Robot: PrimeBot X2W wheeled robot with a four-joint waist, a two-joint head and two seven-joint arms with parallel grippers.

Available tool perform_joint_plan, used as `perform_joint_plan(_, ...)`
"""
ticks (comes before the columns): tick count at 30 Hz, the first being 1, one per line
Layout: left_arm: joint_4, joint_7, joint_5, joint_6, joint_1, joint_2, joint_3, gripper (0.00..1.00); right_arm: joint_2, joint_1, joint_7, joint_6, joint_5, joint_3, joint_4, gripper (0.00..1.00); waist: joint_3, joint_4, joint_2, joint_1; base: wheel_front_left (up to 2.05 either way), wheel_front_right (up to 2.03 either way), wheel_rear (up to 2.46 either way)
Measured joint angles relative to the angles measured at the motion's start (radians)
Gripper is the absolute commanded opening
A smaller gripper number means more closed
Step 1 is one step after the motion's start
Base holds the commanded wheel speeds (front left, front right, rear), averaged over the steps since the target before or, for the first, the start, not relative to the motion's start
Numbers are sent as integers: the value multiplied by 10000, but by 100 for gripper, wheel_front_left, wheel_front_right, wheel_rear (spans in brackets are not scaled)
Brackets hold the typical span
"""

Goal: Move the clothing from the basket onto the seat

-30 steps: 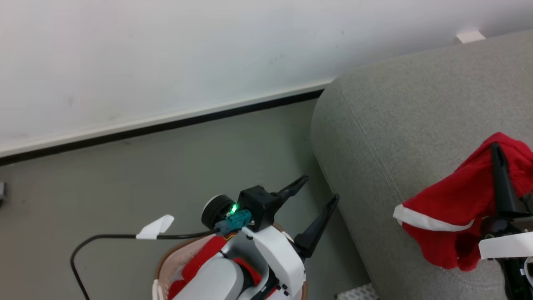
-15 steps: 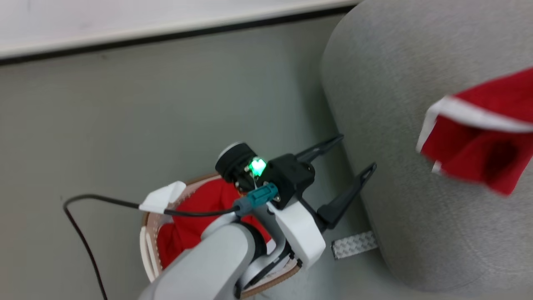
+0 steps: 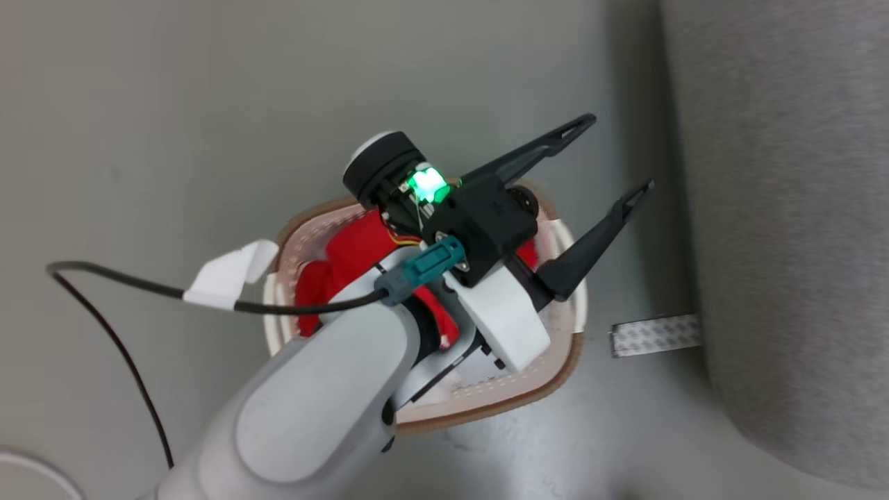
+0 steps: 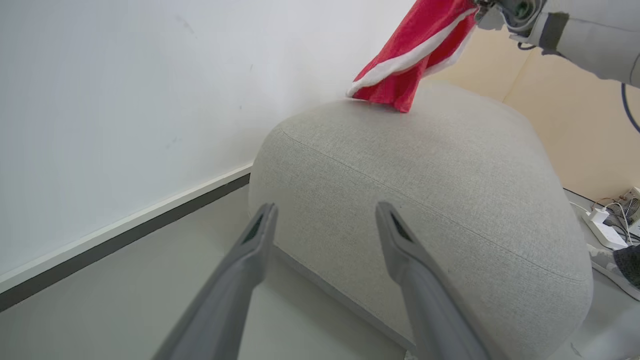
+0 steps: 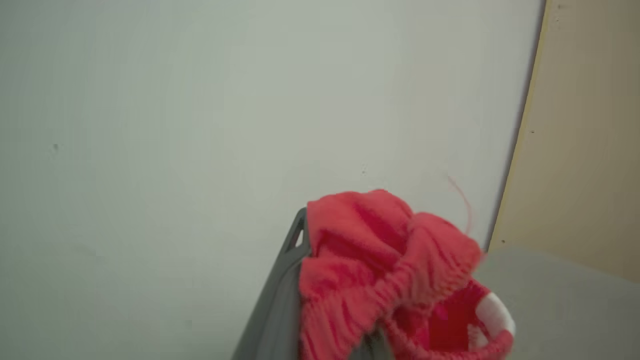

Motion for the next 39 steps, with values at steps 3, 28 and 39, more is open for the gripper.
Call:
perform_joint_plan(3, 199, -182, -19, 23, -30, -48, 50, 100, 345, 7, 0, 0, -1053, -541, 1081, 0, 276, 357, 0, 0, 0, 0, 0)
perform_joint_plan(28, 1985, -2479, -1285, 1321, 3482, 884, 1277, 100, 3066, 7087, -345, 0, -1939, 1496, -2596, 100, -3216, 426, 0, -6, 0, 0, 0)
perform_joint_plan(39, 2564, -3712, -1825, 2209, 5923, 963, 2696, 100, 4265, 11302, -349, 2, -2291, 2497, -5680, 100, -5587, 1125, 0, -8, 0, 0, 0)
